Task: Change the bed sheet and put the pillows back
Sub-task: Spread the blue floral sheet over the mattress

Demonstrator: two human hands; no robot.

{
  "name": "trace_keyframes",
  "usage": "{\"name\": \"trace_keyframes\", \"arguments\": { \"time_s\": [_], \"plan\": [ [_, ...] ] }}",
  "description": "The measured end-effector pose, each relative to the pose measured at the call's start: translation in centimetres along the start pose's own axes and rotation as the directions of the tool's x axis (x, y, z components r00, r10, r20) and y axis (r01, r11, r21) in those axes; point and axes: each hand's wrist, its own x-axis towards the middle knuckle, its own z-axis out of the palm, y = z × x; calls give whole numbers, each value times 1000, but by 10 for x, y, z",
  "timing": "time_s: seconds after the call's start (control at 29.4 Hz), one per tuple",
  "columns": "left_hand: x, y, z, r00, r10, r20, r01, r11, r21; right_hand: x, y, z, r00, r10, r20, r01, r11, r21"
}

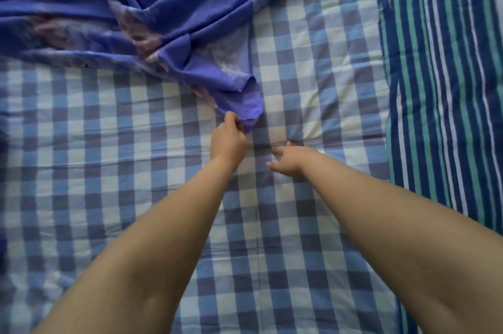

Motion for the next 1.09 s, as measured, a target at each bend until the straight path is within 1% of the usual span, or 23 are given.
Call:
{"name": "trace_keyframes", "arguments": {
  "time_s": [0.07,0.1,0.14,0.17,0.2,0.24,0.27,0.31,0.37,0.41,0.48,0.51,0.54,0.61,0.65,0.68,0.75,0.82,0.85,0.92,0.99,1.02,1.09],
  "plan": [
    [-36,3,9,997,46,62,-44,999,-31,-12,8,1,996,15,-89,11,961,277],
    [-54,4,14,992,47,114,-40,997,-60,-19,11,2,990,45,-134,18,899,437],
    [-72,7,18,984,50,172,-36,996,-85,-27,15,4,984,83,-158,29,797,604],
    [-88,12,22,971,68,228,-45,994,-103,-36,18,6,981,132,-139,23,637,771],
    [-105,18,26,956,99,277,-66,990,-125,-46,19,9,982,169,-89,4,446,895],
    [-120,26,29,941,135,310,-90,984,-157,-54,20,14,982,180,-64,10,288,958],
    [-134,34,30,932,162,325,-103,976,-190,-63,20,18,980,184,-81,44,197,979],
    [-144,41,32,932,171,319,-99,968,-231,-70,20,22,969,212,-130,94,171,981],
    [-161,51,30,960,133,246,-46,943,-330,-86,24,31,894,382,-235,196,139,971],
    [-167,55,27,973,99,211,-14,929,-370,-95,27,35,856,455,-246,223,105,969],
    [-176,64,20,983,-3,186,92,878,-470,-113,34,45,810,529,-251,271,42,962],
    [-177,69,18,973,-79,216,184,831,-526,-121,38,52,790,554,-264,280,58,958],
    [-176,75,15,949,-162,272,296,758,-582,-130,42,59,763,576,-292,283,107,953],
    [-177,87,10,871,-254,421,485,580,-654,-153,55,78,708,607,-360,317,183,931],
    [-178,93,8,840,-247,483,537,512,-671,-165,60,87,681,621,-389,346,196,918],
    [-182,99,6,818,-216,532,565,474,-676,-177,66,96,652,636,-412,373,204,905],
    [-194,108,10,818,-160,553,559,452,-696,-198,79,116,581,677,-451,424,221,878],
    [-210,117,20,847,-149,510,511,492,-705,-216,90,137,520,733,-438,456,195,868],
    [-220,123,26,869,-136,477,467,544,-697,-224,95,146,498,773,-392,470,140,872],
    [-238,130,37,902,-80,425,354,700,-620,-237,101,151,495,837,-233,504,-58,862],
    [-259,129,46,926,-40,376,205,889,-409,-253,107,151,520,848,-101,582,-265,769],
    [-269,128,49,943,-3,331,98,958,-269,-261,112,150,520,852,-53,602,-322,730],
    [-285,128,51,962,103,253,-86,993,-77,-281,127,148,531,847,21,607,-398,688]
  ]
}}
